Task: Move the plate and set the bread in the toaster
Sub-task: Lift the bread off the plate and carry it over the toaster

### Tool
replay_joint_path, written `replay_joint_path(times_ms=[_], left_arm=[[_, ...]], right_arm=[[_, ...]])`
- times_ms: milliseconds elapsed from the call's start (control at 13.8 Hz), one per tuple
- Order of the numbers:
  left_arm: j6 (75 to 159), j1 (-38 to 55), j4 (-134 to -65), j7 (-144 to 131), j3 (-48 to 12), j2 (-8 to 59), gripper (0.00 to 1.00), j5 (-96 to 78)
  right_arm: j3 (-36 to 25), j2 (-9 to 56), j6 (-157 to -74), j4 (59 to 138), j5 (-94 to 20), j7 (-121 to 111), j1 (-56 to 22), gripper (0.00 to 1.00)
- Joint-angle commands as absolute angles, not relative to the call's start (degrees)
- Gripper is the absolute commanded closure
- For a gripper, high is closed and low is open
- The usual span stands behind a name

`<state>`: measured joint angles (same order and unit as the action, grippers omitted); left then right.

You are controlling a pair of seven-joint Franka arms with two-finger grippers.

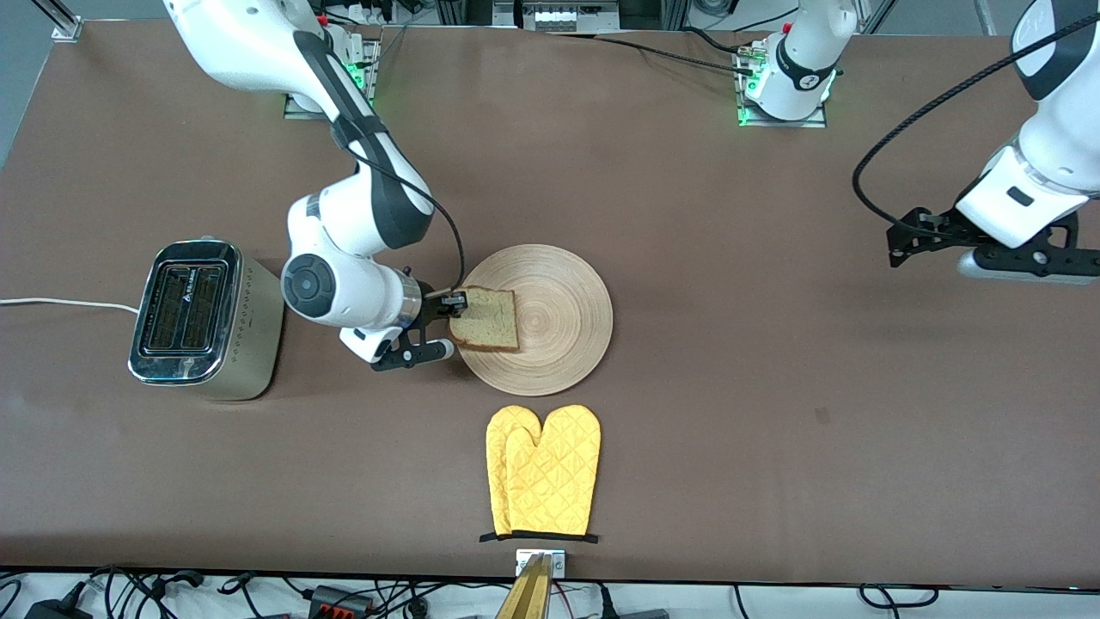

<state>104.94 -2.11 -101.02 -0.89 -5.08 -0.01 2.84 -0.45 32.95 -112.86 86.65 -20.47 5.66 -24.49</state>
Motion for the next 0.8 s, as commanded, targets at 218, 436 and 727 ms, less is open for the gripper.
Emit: replay_joint_path(times_ms=[218, 436, 727], left_arm=[[97.6, -1.5, -99.0, -1.6, -5.0, -1.3, 0.00, 2.1], [97.6, -1.3, -98.6, -1.0, -6.1, -1.6, 0.00, 2.2], [96.7, -1.1, -97.5, -1.0, -6.2, -1.4, 0.00, 2.2]], right_arm=[[-11.2, 28.0, -94.1, 78.0, -8.0, 5.4, -22.9, 1.00], [-14.5, 26.6, -86.2, 74.5, 2.2, 5.4, -23.7, 1.00], [-15.4, 24.5, -83.2, 72.5, 16.6, 2.7, -22.6, 1.00]])
